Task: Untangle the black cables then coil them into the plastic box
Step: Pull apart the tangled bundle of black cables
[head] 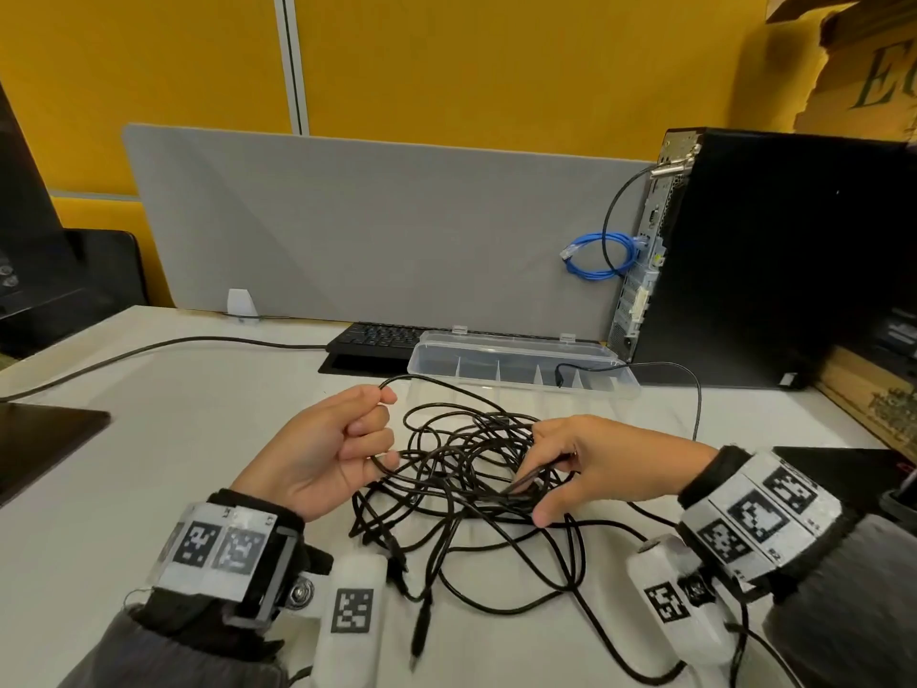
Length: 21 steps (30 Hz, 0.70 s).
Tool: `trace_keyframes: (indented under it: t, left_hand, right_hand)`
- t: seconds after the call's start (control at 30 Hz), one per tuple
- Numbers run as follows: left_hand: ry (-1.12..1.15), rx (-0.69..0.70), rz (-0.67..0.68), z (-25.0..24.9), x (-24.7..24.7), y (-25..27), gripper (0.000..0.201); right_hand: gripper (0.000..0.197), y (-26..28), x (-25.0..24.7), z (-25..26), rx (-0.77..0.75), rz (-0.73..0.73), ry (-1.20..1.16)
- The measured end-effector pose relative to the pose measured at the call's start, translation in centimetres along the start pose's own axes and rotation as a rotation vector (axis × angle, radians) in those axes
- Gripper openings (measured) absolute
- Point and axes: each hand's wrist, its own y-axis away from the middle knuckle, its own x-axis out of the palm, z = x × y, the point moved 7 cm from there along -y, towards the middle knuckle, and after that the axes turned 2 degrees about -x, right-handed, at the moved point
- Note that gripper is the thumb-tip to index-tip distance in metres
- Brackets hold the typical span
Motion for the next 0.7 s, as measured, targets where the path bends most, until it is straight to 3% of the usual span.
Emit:
trace_keyframes:
  t: [0.13,0.3,0.47,0.57,0.63,0.7]
  left_hand:
    - [-0.111,0.005,-0.039,-0.4,-0.5,0.1,0.022]
    - [-0.185,-0.026,-0.041,-1.3,-1.6,0.6,0.017]
    - [-0.28,0.067,-0.05,-3.7,-2.1,1.9,0.032]
    - [-0.649,0.197,-0.156,-6.1,-1.7,2.5,0.026]
    - [-0.933,0.32,-0.248,-8.2,-0.5,3.0,0.023]
    - [-1.082,0.46,-0.273,-10.0,1.1,3.5,0.023]
  right_hand:
    - [0.015,0.0,-0.8,-0.5,0.049,-0.129,0.043]
    - [0.006,0.3,-1.7,-1.0,-0.007,-0.207,0.037]
    - [0.029,1.6,-3.3,-1.6,-0.067,-0.331,-0.002]
    - [0.042,2.7,-4.5,-2.1,-0.026,-0.493,0.092]
    - [0.034,3.2,-5.2,-3.1,0.087,-0.526,0.127]
    - [0.015,3.4,-5.3,-4.1,0.17,-0.458,0.111]
